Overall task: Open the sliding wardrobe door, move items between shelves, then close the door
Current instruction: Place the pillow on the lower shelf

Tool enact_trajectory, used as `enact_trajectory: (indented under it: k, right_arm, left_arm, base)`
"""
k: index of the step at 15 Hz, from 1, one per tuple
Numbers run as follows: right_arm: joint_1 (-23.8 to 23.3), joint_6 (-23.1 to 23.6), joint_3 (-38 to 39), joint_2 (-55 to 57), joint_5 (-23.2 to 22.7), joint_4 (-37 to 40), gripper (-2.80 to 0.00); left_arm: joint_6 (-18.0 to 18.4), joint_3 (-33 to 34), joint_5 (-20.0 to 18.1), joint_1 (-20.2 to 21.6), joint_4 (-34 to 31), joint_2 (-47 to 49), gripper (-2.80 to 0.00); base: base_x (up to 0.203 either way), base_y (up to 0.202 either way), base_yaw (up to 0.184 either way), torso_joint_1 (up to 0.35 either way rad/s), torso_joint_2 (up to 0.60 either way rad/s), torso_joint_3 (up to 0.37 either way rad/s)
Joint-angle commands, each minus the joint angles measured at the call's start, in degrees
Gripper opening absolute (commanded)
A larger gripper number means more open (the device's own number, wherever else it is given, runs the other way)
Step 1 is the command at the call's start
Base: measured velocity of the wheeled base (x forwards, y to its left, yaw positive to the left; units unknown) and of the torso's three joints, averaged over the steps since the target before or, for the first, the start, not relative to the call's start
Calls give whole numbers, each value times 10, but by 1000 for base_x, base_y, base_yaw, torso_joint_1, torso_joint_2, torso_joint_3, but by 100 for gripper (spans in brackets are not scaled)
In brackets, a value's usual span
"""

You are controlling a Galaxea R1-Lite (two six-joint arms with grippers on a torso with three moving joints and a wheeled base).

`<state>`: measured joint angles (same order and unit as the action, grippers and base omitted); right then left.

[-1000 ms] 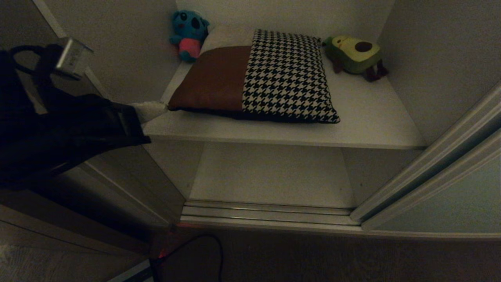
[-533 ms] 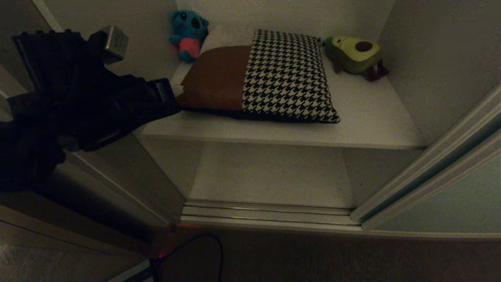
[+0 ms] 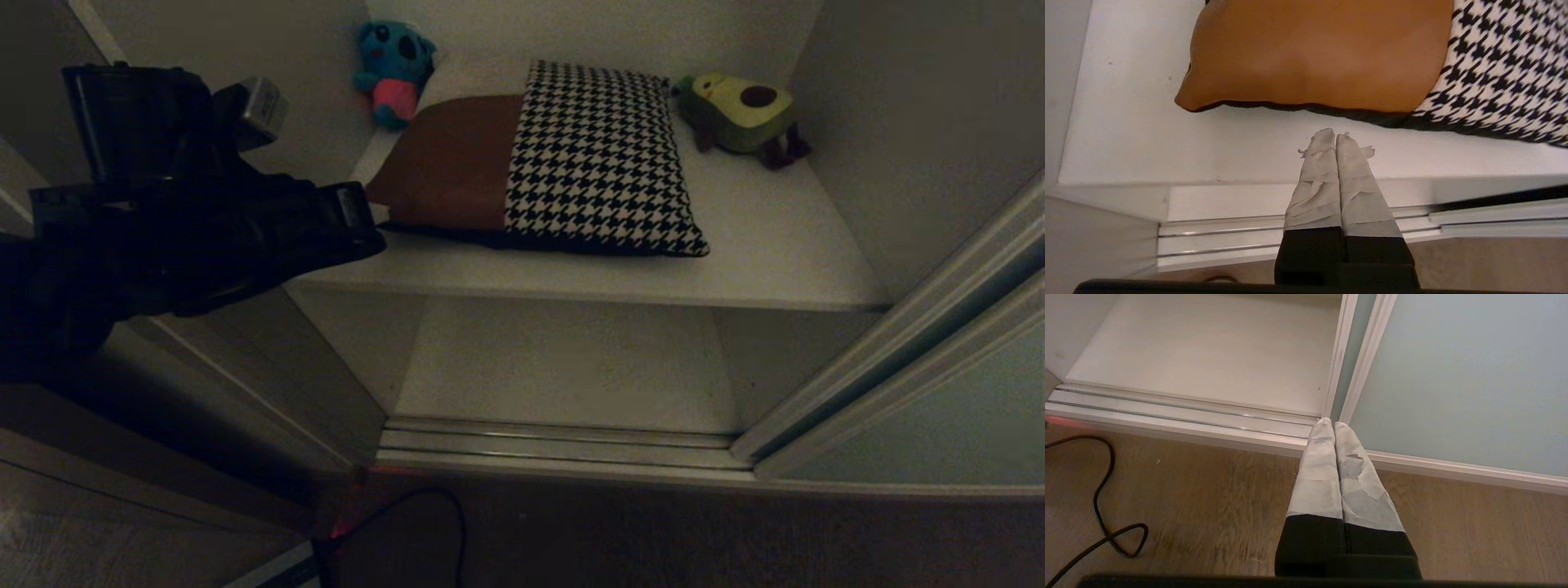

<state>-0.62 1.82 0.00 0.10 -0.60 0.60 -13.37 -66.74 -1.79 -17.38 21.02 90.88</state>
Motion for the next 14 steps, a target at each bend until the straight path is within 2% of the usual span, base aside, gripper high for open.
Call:
enact_trajectory:
  k: [1, 3, 6, 8, 11, 12, 14]
  right_arm:
    - [0, 0, 2, 0, 0, 0, -280]
    - [0, 0, 2, 1, 0, 0, -280]
    - [0, 0, 2, 0, 0, 0, -280]
    - [0, 0, 2, 1, 0, 0, -280]
    - [0, 0, 2, 0, 0, 0, -280]
    - [0, 1, 2, 1, 0, 0, -280]
    - [0, 0, 2, 0, 0, 0, -280]
  left_arm:
    - [-12, 19, -1, -1, -7, -23, -280]
    - [-26, 38, -1, -1, -9, -29, -280]
    - [-30, 20, 9, -1, -36, -25, -280]
    - [-59, 7, 23, -1, -68, -27, -280]
    - [-60, 7, 31, -1, -67, -10, -280]
    - [-59, 5, 60, -1, -66, 2, 0]
    - [-53, 0, 131, -2, -58, 26, 0]
  base:
    - [0, 0, 0, 0, 0, 0]
    - [0, 0, 0, 0, 0, 0]
    - [0, 0, 0, 0, 0, 0]
    - [0, 0, 0, 0, 0, 0]
    - [0, 0, 0, 0, 0, 0]
    - [0, 0, 0, 0, 0, 0]
    - [0, 0, 0, 0, 0, 0]
